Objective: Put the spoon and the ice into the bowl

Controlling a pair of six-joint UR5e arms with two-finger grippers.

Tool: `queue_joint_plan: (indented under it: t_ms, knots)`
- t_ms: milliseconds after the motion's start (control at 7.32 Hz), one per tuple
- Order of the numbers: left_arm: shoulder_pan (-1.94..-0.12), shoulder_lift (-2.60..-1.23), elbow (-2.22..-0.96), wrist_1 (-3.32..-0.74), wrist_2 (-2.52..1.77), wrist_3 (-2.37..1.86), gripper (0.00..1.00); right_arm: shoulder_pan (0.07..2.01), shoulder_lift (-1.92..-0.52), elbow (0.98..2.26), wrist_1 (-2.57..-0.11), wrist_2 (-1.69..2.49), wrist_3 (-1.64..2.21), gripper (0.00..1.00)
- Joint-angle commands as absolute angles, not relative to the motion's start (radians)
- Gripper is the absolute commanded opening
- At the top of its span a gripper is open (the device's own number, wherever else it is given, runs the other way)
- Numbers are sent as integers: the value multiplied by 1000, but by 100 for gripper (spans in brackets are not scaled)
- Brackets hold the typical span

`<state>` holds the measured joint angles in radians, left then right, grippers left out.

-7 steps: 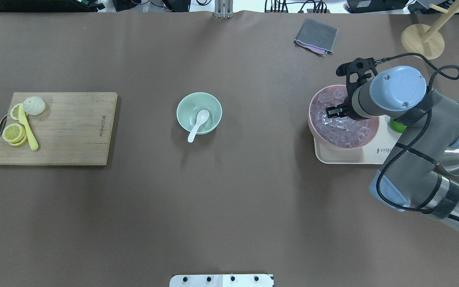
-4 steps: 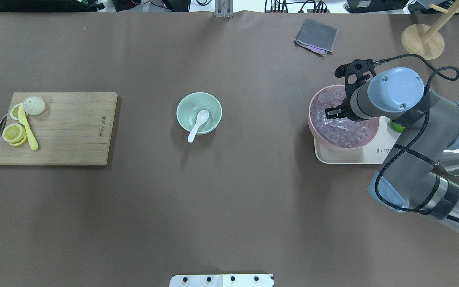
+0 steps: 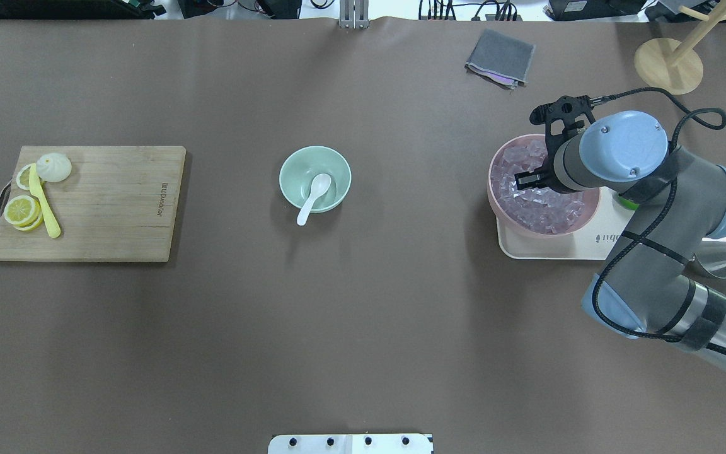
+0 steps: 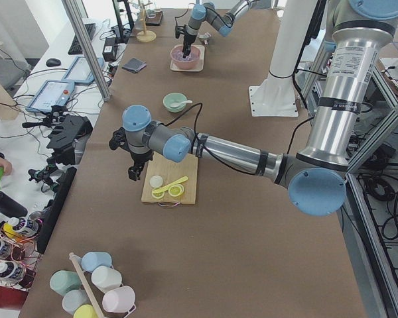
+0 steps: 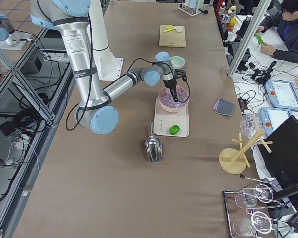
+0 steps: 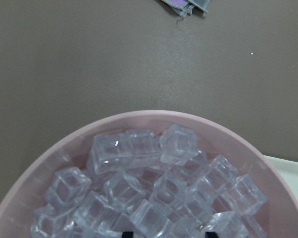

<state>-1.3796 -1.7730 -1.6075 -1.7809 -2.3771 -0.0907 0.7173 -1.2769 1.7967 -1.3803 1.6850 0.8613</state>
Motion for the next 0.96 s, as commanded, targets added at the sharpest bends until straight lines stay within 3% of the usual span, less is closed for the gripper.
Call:
queue_joint_plan:
  t_ms: [0,137,820]
  knots:
    - [-1381,-1772,-1609,-1781,-2378,-94,99,716,-1272,1798,-1382,1683,864,4]
    - [-1381,-1772,-1611,-1781,-2379,-95,99,716,-1270,1801,-1382,1683,864,0]
    - [-1379,-1773,-1612,-1772,-2381,-95,99,719,-1195,1813,-1387,1697,1007,0]
